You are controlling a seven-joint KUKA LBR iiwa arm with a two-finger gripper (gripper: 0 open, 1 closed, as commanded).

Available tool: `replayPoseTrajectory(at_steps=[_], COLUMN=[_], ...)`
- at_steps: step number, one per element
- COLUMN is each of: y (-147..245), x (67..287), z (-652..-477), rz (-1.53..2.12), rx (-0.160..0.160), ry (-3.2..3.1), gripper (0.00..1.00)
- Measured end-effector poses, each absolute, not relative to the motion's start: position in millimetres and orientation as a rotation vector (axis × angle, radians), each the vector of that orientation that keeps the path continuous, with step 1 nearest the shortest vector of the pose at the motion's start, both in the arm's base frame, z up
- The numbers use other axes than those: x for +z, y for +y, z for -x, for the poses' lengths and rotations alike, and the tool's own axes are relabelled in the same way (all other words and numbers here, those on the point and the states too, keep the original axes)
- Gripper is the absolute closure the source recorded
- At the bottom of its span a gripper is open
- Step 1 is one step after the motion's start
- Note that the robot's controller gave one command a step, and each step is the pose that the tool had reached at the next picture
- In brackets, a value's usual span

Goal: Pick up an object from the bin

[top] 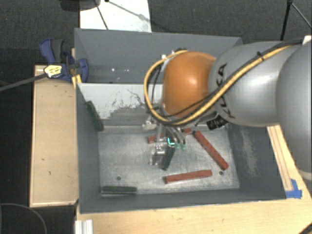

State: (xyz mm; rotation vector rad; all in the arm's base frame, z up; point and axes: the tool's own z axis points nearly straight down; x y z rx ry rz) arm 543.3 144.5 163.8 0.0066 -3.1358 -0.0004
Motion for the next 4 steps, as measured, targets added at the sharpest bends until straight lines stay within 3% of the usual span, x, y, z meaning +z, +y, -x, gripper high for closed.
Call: replayPoseTrajectory(at_steps=[1,2,3,4], y=[143.8,123.3,62.3,24.7], x=[168.0,127.8,85.6,104.6], z=[-545.3,-549.9,-527.4,-528.4], rz=[-0.001,-0.092,-0.358,-0.050], rx=[-0.002,-0.004,-0.001,-0.001], ry=[-3.144,-3.150,-3.123,-3.143], gripper=[0.00,0.00,0.00,1.00])
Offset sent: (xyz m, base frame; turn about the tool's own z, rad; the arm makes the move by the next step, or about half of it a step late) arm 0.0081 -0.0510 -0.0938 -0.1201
